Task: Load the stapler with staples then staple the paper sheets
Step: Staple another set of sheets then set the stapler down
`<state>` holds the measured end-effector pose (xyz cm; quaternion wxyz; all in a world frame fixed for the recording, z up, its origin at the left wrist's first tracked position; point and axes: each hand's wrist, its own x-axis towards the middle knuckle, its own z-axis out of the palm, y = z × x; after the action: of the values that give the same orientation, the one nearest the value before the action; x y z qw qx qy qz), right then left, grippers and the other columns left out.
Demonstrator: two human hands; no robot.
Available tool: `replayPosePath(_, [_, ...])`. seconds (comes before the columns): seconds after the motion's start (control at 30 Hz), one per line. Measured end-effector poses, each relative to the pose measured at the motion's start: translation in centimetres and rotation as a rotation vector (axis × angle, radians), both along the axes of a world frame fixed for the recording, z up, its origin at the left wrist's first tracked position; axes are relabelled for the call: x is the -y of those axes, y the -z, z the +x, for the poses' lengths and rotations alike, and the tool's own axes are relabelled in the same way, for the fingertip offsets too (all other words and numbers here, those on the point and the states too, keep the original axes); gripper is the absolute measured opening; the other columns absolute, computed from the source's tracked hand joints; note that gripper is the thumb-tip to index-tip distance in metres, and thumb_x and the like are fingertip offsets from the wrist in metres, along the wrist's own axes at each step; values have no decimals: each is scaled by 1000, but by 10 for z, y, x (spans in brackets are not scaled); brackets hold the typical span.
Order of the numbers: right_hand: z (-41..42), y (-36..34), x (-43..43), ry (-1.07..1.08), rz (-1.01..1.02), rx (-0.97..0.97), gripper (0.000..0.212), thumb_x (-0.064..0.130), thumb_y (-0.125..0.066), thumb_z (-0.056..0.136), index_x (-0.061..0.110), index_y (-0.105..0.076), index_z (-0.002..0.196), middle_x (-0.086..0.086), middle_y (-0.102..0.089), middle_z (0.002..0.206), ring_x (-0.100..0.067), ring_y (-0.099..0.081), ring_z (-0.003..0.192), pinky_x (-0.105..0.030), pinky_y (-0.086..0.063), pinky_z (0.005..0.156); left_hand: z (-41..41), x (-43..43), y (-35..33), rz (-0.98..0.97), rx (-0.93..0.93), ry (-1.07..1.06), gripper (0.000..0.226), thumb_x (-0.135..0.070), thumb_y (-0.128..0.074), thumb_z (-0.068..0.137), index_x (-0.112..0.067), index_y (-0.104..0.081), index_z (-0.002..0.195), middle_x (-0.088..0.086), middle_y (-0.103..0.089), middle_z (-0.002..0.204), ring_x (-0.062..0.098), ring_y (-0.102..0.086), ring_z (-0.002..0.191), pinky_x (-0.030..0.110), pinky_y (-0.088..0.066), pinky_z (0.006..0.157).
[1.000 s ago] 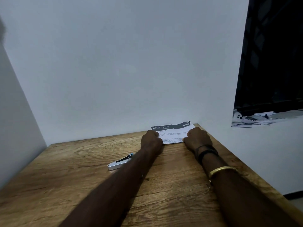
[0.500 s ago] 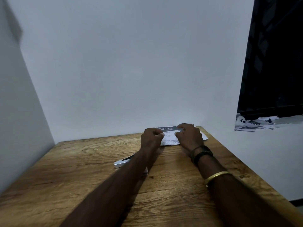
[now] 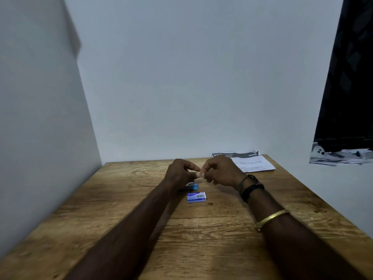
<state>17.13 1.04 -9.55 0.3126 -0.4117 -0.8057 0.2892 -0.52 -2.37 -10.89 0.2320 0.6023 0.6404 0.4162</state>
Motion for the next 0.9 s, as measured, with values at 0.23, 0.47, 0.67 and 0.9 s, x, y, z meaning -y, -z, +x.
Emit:
replayPosePath(0.23, [-6,1,17,-243,-116,219,8,11,-79,79,11,-81,87,6,-78,77,2,-66,68,-28,-56,74,-23,25,0,-138,-199,18,52,-17,-89,75,-16,-71,124,7,-68,125,21,-63,114,34,-53,99])
replayPosePath(0.47, [-12,0,26,-216,-87,385,24,10,-82,73,26,-78,91,14,-71,79,-7,-65,79,-29,-57,75,-14,32,2,-164,-303,-62,29,-11,-86,75,-14,-77,102,3,-76,101,20,-69,97,27,-52,76])
replayPosePath(0.67, [-11,5,25,-132,-39,364,25,6,-80,71,26,-77,85,4,-75,87,-11,-67,82,-39,-60,82,-18,35,7,-157,-353,-183,28,-15,-81,77,-16,-79,105,5,-78,105,21,-70,102,26,-50,78])
replayPosePath(0.9, [-10,9,18,54,-47,234,24,11,-85,65,26,-75,81,7,-71,82,-6,-63,75,-21,-51,63,-21,37,9,-193,-413,-312,25,-25,-73,77,-14,-74,100,8,-75,99,26,-70,94,35,-57,76])
